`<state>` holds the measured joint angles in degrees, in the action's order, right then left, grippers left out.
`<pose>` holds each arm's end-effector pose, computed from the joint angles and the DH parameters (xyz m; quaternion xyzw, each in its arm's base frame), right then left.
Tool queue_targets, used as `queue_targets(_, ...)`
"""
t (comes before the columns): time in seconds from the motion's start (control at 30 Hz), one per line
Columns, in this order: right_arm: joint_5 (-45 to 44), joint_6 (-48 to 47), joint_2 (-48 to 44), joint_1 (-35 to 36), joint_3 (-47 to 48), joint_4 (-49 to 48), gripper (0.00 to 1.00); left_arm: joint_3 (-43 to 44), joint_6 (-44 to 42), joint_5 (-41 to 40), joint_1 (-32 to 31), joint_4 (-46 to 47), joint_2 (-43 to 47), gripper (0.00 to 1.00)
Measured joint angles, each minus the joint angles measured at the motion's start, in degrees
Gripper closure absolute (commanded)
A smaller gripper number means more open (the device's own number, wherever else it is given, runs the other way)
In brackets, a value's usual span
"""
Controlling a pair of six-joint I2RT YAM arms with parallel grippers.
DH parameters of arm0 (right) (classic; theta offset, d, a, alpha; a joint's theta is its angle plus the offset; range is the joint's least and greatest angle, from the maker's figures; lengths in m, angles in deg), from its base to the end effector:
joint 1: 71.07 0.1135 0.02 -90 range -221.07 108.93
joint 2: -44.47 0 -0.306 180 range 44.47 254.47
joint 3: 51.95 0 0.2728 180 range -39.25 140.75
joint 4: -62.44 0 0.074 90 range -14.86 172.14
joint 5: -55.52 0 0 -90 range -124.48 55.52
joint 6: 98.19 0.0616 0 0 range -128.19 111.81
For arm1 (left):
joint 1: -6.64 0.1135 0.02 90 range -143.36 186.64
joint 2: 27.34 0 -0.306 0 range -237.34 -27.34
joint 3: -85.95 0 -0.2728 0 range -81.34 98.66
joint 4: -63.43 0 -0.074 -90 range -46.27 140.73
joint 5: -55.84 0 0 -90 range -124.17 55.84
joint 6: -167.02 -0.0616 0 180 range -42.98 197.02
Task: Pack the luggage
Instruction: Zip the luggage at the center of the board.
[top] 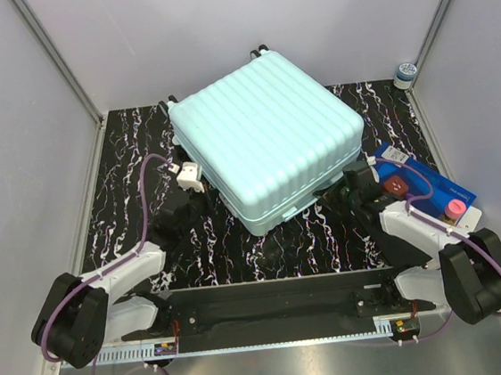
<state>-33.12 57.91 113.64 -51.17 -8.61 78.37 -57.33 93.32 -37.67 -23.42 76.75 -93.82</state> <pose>0.2420 0.0891 0.1903 0.3536 0.8414 0.2866 0.2915 0.2309 -0.1293 0.2203 0.0777 0.7970 -0.2130 0.5598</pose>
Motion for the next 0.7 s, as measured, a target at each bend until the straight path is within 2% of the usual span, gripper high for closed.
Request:
queue_targets(0.33,-4.42,-0.28,-2.08,1.57,-0.02,2.03,1.00,0.11,0.04,2.49,3.28,-0.70,0.55,1.00)
queue_targets(0.7,-7.37,-2.14,-4.76,1.66,0.13,6.10,1.00,0.31,1.36,10.99,12.63,1.03,-0.15,1.00)
